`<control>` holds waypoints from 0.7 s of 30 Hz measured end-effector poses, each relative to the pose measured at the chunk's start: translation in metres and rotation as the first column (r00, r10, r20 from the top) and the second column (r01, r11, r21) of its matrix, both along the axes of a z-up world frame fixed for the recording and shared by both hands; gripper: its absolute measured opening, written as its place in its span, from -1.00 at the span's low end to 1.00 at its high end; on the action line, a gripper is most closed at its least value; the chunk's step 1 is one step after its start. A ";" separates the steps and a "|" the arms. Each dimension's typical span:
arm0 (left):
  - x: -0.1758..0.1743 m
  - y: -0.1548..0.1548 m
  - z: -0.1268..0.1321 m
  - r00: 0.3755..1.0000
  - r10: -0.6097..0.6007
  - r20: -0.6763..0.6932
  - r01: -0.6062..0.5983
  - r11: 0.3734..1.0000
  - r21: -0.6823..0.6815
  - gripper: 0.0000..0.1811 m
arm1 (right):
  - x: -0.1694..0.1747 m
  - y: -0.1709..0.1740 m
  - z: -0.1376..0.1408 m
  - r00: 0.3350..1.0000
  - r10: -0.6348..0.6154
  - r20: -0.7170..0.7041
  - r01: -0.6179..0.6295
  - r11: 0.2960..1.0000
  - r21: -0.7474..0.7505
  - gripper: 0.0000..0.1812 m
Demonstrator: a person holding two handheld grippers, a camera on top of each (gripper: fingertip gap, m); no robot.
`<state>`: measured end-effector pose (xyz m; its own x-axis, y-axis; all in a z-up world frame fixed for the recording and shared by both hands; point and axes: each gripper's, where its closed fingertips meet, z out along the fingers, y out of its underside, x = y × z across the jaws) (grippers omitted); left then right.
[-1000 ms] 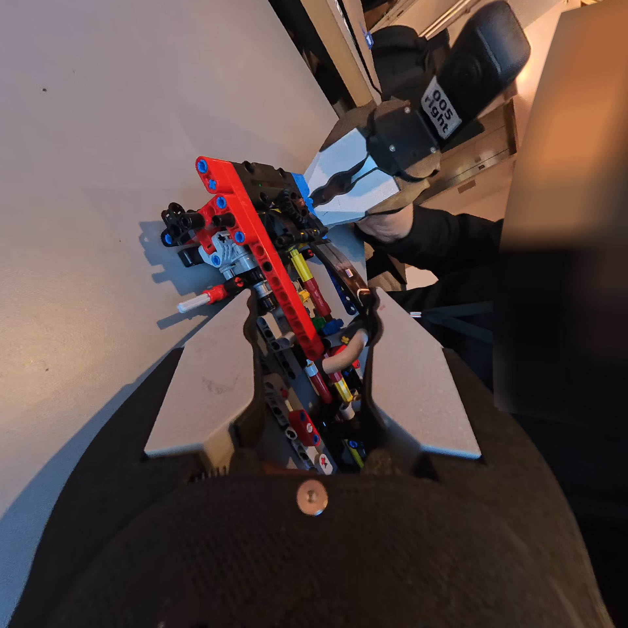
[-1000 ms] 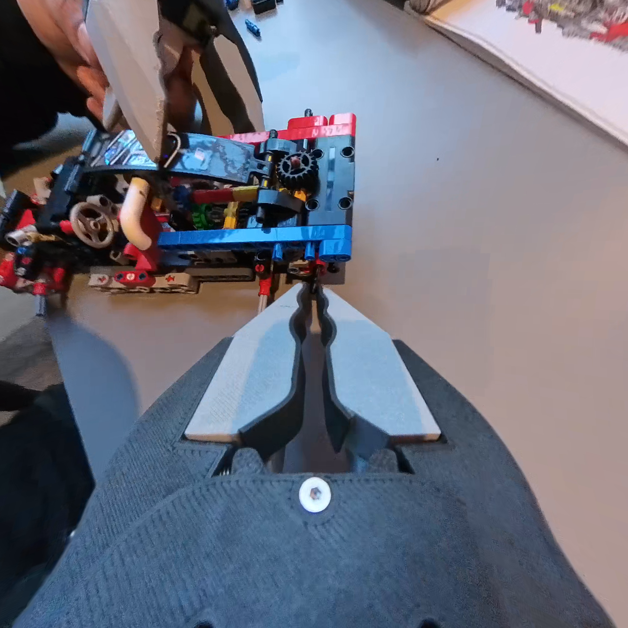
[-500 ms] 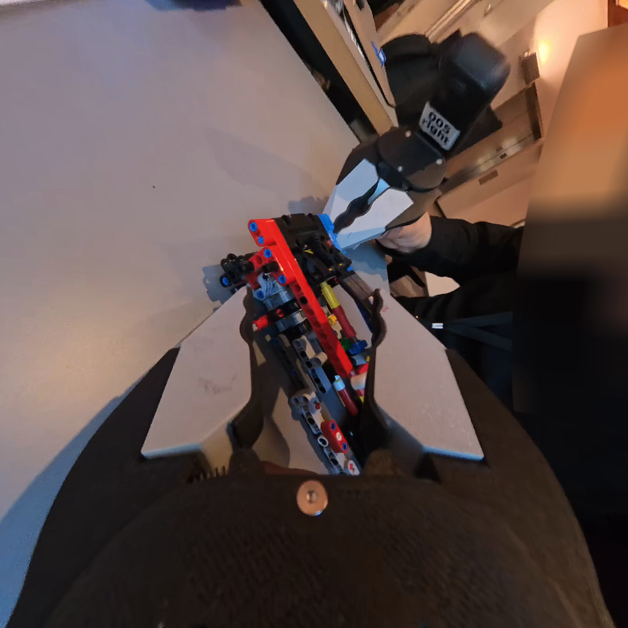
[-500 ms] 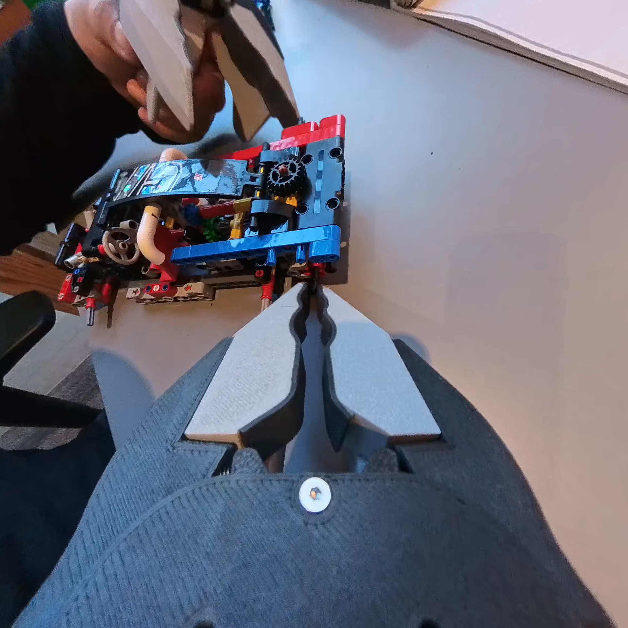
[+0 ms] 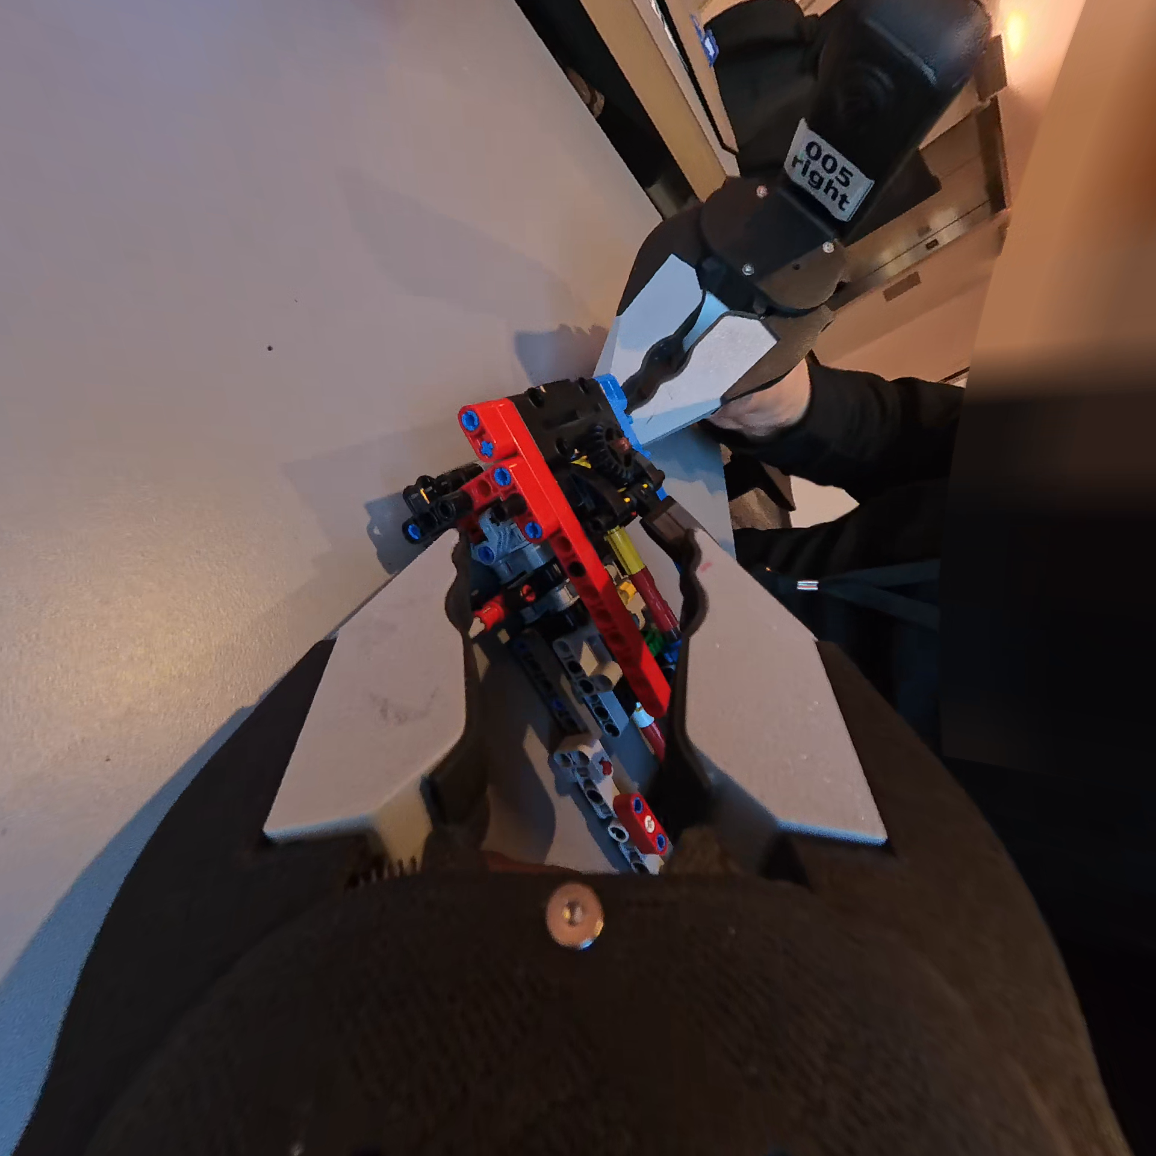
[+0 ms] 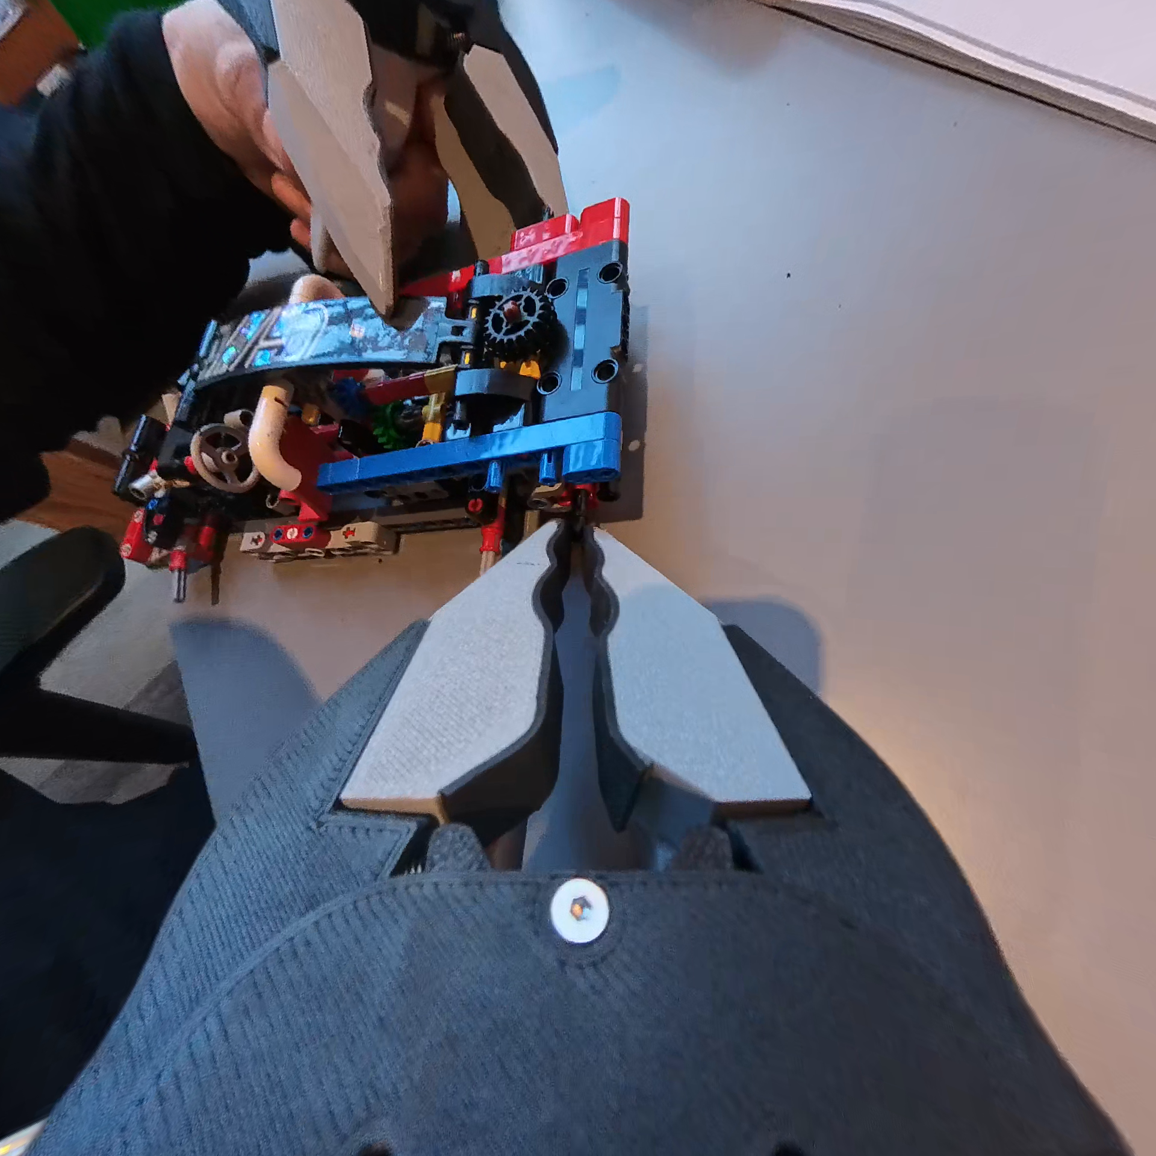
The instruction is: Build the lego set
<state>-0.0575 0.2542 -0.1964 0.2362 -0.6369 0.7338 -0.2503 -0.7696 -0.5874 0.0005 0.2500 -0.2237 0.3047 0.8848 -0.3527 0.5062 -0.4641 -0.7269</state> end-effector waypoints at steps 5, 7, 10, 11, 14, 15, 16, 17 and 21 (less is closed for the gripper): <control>0.001 0.000 0.002 1.000 -0.002 0.001 0.002 1.000 0.024 -0.32 | -0.002 0.000 -0.005 0.996 0.062 0.057 -0.065 0.996 0.054 -0.99; 0.002 -0.001 0.002 1.000 -0.001 -0.001 0.001 1.000 0.021 -0.32 | -0.002 -0.001 -0.005 0.996 0.074 0.053 -0.077 0.995 0.060 -1.00; 0.003 -0.002 0.002 1.000 -0.008 0.005 0.007 1.000 0.013 -0.31 | 0.001 -0.003 -0.004 0.995 0.094 0.035 -0.095 0.995 0.030 -1.00; 0.004 -0.002 0.002 1.000 -0.012 0.005 0.012 1.000 0.014 -0.31 | 0.002 -0.004 -0.003 0.994 0.105 0.025 -0.105 0.994 0.004 -1.00; 0.005 -0.003 0.002 1.000 -0.020 0.007 0.020 1.000 0.012 -0.31 | 0.004 -0.007 -0.002 0.985 0.170 -0.005 -0.169 0.973 -0.156 -1.00; 0.005 -0.003 0.002 1.000 -0.020 0.006 0.019 1.000 0.013 -0.31 | 0.005 -0.008 -0.001 0.981 0.196 -0.007 -0.193 0.958 -0.211 -1.00; 0.005 -0.003 0.002 1.000 -0.019 0.007 0.019 1.000 0.015 -0.32 | 0.005 -0.008 -0.001 0.975 0.222 0.000 -0.215 0.944 -0.252 -1.00; 0.006 -0.003 0.002 1.000 -0.018 0.007 0.018 1.000 0.016 -0.32 | 0.006 -0.009 -0.002 0.969 0.247 0.016 -0.233 0.933 -0.275 -1.00; 0.006 -0.003 0.002 1.000 -0.021 0.007 0.021 1.000 0.015 -0.32 | 0.010 -0.005 -0.002 0.959 0.278 0.059 -0.248 0.921 -0.301 -1.00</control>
